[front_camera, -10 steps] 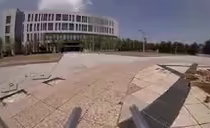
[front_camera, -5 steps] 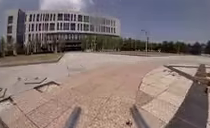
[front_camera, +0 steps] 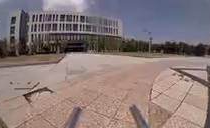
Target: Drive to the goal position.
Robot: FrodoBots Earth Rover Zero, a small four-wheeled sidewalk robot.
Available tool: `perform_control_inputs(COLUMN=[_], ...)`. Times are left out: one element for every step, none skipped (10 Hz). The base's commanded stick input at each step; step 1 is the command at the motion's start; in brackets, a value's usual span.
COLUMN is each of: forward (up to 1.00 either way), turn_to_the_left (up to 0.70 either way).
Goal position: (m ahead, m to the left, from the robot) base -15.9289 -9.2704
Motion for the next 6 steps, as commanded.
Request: perform_control_inputs(forward=[0.7,0.7,0.7,0.7,0.7,0.7], turn_to_the_left=[0.02,0.02,0.02,0.02,0.02,0.02])
